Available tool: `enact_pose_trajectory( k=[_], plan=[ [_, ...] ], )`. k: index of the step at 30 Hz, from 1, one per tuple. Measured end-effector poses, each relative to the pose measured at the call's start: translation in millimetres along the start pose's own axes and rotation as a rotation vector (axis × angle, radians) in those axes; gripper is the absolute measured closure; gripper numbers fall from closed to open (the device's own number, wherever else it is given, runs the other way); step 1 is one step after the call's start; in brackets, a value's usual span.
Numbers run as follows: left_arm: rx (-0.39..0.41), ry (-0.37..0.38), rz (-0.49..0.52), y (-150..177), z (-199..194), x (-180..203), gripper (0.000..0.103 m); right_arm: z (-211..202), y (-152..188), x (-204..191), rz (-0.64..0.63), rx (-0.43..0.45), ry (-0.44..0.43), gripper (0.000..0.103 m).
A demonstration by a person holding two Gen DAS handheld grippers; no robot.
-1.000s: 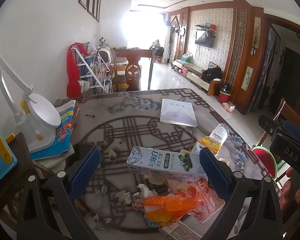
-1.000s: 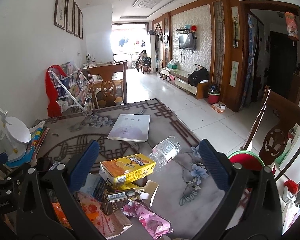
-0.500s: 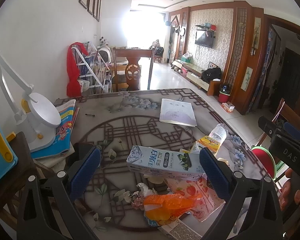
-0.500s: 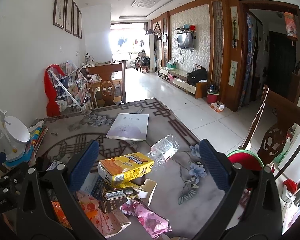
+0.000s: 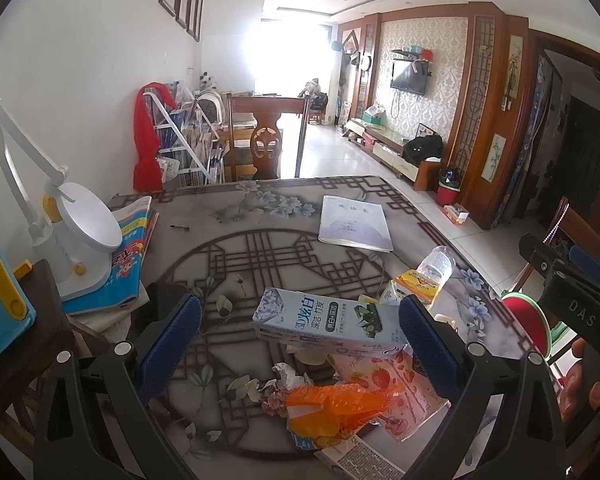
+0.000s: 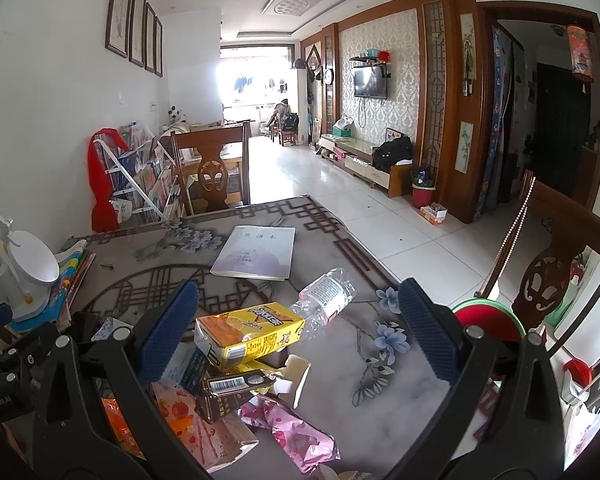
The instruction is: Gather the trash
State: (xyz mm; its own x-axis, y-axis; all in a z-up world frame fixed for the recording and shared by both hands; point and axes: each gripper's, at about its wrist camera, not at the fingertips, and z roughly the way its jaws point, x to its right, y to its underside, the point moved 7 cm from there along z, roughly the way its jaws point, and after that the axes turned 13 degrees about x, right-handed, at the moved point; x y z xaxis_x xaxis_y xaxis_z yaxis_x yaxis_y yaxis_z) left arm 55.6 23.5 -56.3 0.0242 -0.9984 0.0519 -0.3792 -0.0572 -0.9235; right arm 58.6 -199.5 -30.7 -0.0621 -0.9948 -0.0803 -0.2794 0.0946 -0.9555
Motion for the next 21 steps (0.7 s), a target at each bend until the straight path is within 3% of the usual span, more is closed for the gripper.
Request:
enact_pose_trajectory(
  k=[13,19,21],
  plan=[
    [-0.018,-0.001,-0.023,11,-6,-8,0.008,-4,6,-16,-0.026,-0.022,-0.04,0.004],
    [-0.111,0.002,-0.007,44,-19,-34,0.008,-2,20,-31,-0.068,-0.074,-0.1,0.004],
    [-0.179,0.01,0.01,65,-22,-41,0.008,-1,25,-35,-0.071,-0.097,-0.115,0.004]
  ],
)
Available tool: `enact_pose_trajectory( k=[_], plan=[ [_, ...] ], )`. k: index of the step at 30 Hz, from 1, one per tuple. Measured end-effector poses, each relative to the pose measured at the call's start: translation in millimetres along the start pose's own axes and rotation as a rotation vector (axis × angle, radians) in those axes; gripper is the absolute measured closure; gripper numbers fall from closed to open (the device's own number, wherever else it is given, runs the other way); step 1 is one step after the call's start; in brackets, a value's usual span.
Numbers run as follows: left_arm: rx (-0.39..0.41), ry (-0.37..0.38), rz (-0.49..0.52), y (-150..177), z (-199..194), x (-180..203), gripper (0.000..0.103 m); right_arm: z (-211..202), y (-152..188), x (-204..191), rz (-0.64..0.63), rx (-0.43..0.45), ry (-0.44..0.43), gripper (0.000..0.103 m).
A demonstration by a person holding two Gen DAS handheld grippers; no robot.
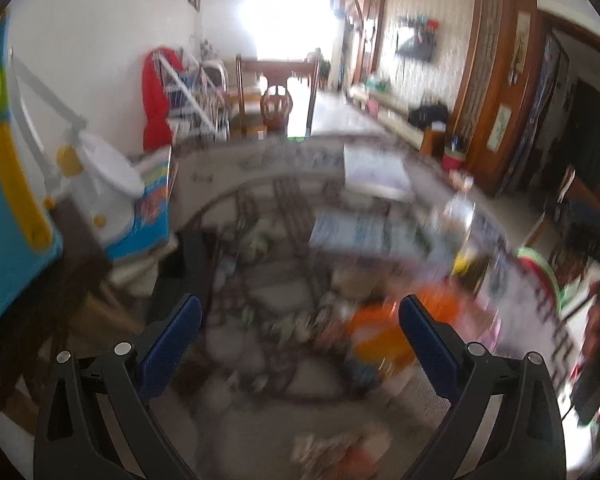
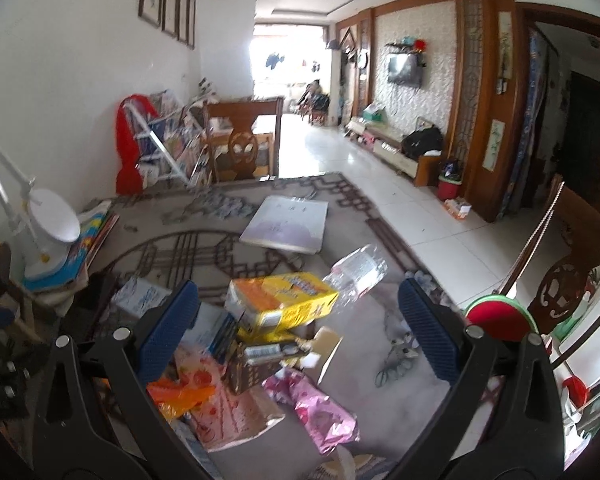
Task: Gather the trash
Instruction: 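Grasp the crumpled paper wad with the left gripper while the right grasps the orange snack bag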
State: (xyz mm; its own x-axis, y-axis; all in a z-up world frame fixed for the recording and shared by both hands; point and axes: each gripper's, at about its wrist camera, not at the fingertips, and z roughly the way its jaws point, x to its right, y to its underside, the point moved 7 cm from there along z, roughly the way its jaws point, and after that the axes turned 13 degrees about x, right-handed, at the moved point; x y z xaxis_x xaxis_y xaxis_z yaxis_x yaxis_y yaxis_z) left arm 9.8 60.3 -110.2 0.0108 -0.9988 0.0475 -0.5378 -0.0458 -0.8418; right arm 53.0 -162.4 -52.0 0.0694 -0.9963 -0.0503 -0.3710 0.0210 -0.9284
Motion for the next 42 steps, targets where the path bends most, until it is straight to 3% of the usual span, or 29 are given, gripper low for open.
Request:
enact_pose_trajectory(
  k=[5,8,12,15,16,18,19,20,24,30,31,33,36,42],
  plan=[
    [-0.123,0.086,0.096,52,-9,11,0.009,5,15,-11,0.011,-0.08,-0.091,0.004],
    [-0.133,0.149,0.139,73,-17,22,0.009,1,27,-24,-0.012,-0.141,-0.171,0.004],
    [-0.155,0.167,0.159,92,-13,35,0.009,-4,54,-45,-0.078,-0.235,-0.267,0.004],
    [-0.221,0.181,0.145,106,-1,36,0.009,-6,65,-64,-0.112,-0.29,-0.339,0.004],
    [-0.243,0.185,0.147,110,3,37,0.013,-7,67,-71,-0.119,-0.297,-0.361,0.004],
    [-0.307,0.206,0.129,126,20,34,0.032,-10,69,-84,-0.15,-0.308,-0.403,0.004],
    [-0.337,0.208,0.114,132,25,33,0.052,-9,69,-87,-0.162,-0.311,-0.417,0.005],
    [-0.356,0.221,0.07,137,28,31,0.055,-9,70,-92,-0.173,-0.321,-0.438,0.006],
    [-0.332,0.199,-0.027,130,28,17,0.066,-2,70,-106,-0.171,-0.371,-0.534,0.027],
    [-0.26,0.14,-0.1,106,18,-9,0.067,16,80,-120,-0.193,-0.441,-0.561,0.029],
    [-0.254,0.136,-0.108,103,19,-11,0.067,15,82,-121,-0.198,-0.451,-0.563,0.034],
    [-0.245,0.127,-0.137,96,18,-17,0.067,15,90,-126,-0.188,-0.477,-0.594,0.063],
    [-0.236,0.121,-0.178,90,17,-22,0.066,12,94,-130,-0.155,-0.5,-0.636,0.08],
    [-0.164,0.114,-0.2,65,13,-13,0.066,-5,65,-120,-0.094,-0.408,-0.67,0.084]
  ],
)
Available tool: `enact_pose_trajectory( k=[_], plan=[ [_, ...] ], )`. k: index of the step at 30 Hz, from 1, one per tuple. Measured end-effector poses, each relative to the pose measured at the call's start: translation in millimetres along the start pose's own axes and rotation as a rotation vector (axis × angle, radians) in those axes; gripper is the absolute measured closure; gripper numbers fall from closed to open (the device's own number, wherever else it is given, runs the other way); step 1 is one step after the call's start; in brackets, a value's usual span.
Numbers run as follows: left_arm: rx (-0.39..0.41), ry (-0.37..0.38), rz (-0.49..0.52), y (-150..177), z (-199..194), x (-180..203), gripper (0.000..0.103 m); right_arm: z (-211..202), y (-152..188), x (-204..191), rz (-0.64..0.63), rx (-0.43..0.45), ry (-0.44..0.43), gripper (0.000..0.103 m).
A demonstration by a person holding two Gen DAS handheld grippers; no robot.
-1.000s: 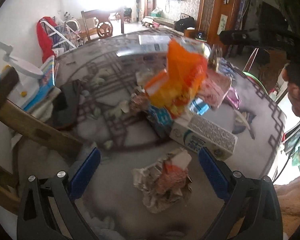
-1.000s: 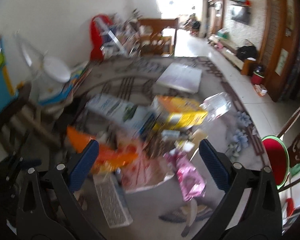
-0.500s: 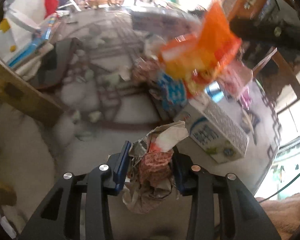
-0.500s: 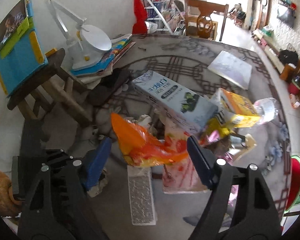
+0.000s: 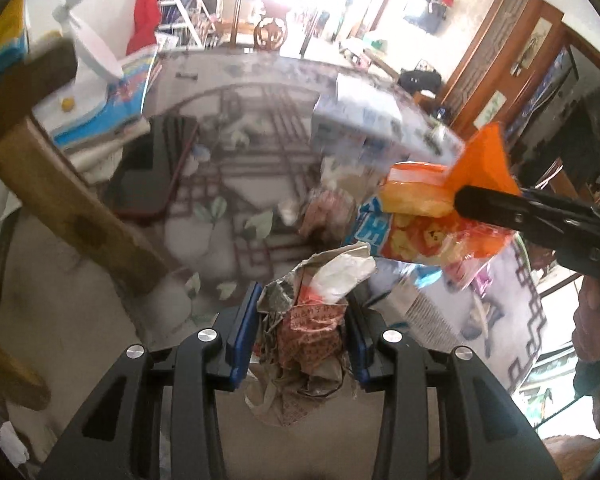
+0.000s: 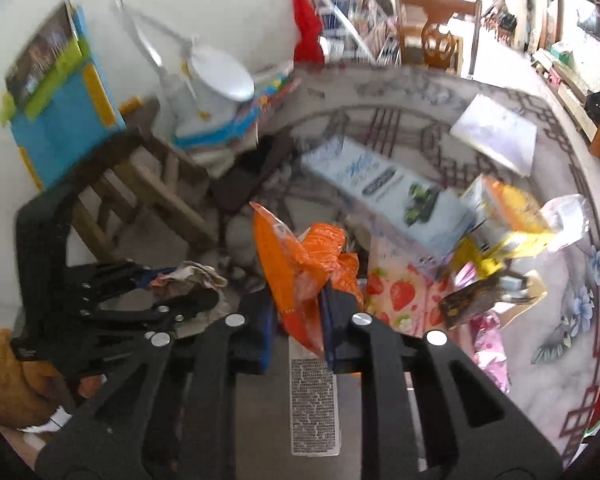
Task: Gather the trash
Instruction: 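Grasp the crumpled paper wad with the left gripper while the right grasps the orange snack bag, then carry both items to the red bucket and open both grippers over it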
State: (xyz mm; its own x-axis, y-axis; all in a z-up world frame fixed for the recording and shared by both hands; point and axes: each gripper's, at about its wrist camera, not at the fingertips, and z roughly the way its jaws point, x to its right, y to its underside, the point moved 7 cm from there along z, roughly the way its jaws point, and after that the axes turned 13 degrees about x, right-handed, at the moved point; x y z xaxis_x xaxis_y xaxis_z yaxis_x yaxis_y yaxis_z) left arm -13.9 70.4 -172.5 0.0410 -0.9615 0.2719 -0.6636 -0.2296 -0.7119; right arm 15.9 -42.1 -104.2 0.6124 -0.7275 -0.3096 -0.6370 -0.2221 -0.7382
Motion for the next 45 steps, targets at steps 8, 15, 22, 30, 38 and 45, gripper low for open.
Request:
enact_pose_trajectory(
  k=[8,15,22,30,38,45],
  plan=[
    [0.097,0.04,0.009,-46,-4,33,0.066,-68,-33,51,0.135,0.221,0.091,0.084],
    [0.121,0.11,0.035,-75,14,97,0.066,-109,-20,134,0.223,0.263,0.239,0.084],
    [0.105,0.221,0.105,-86,49,193,0.066,-147,8,225,0.318,0.262,0.33,0.084],
    [0.032,0.313,0.163,-76,101,295,0.065,-189,60,337,0.445,0.226,0.502,0.084],
    [-0.039,0.371,0.23,-57,134,372,0.065,-214,112,424,0.51,0.17,0.677,0.082],
    [-0.098,0.467,0.292,-42,167,450,0.065,-252,132,450,0.563,0.216,0.767,0.043]
  ],
)
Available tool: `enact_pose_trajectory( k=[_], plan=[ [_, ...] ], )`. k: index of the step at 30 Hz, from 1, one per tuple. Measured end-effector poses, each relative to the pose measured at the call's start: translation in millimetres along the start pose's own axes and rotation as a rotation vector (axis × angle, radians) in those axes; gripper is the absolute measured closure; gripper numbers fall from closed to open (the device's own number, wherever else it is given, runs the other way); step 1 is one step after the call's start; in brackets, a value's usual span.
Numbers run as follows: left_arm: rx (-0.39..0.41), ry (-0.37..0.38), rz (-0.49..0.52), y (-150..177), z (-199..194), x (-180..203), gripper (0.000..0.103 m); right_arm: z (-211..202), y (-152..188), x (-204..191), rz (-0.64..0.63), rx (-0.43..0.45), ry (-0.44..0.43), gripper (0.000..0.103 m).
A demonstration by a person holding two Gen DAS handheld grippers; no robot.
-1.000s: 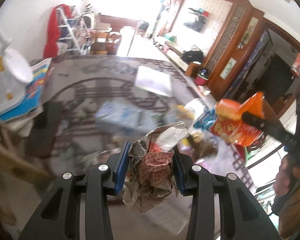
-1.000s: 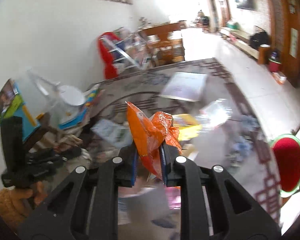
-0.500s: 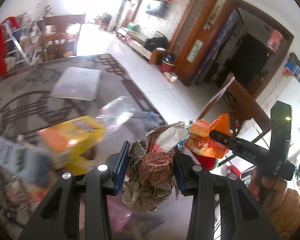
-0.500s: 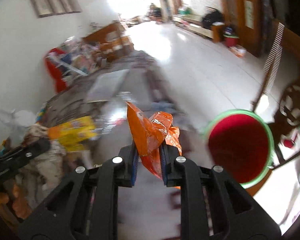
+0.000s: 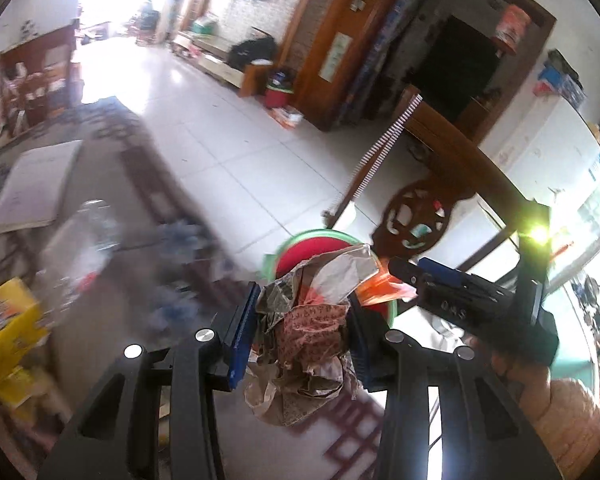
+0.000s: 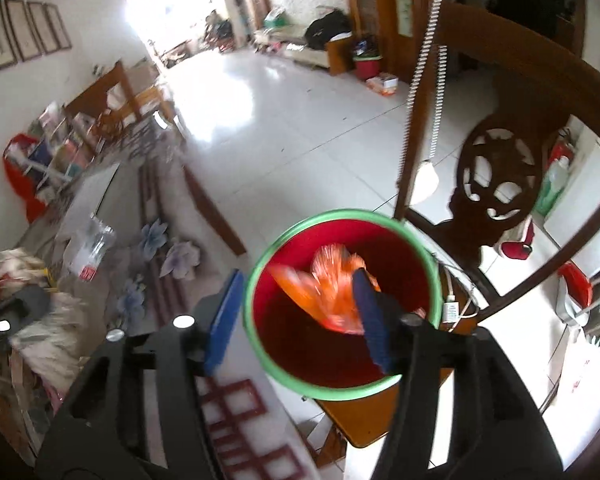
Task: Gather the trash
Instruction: 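Carry both items to the red bucket and open both grippers over it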
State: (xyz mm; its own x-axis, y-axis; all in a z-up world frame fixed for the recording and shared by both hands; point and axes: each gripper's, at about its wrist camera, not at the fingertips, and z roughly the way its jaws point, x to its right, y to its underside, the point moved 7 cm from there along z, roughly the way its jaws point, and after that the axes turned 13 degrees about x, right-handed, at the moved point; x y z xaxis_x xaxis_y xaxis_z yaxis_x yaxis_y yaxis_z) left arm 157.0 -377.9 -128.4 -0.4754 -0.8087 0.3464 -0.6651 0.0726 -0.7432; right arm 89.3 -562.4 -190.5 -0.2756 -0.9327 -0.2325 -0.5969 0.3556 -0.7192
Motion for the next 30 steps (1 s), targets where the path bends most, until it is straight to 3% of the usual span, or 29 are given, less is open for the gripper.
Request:
enact_pose_trajectory(
  k=[6,8,12,19,30],
  plan=[
    [-0.037,0.068,0.075,-3,53,47,0.064,-12,-3,41,0.07,0.02,0.049,0.039],
    [-0.04,0.067,0.107,-4,65,59,0.051,-18,-2,53,0.102,0.019,0.064,0.039],
    [-0.027,0.056,0.104,-10,75,69,0.034,-26,-1,68,0.144,0.034,0.087,0.038],
    [-0.001,0.027,0.086,-12,58,61,0.03,-33,-1,64,0.135,0.047,0.074,0.038],
    [0.092,-0.117,-0.003,2,-25,1,0.03,-22,-9,-9,0.03,0.046,-0.037,0.038]
  ],
)
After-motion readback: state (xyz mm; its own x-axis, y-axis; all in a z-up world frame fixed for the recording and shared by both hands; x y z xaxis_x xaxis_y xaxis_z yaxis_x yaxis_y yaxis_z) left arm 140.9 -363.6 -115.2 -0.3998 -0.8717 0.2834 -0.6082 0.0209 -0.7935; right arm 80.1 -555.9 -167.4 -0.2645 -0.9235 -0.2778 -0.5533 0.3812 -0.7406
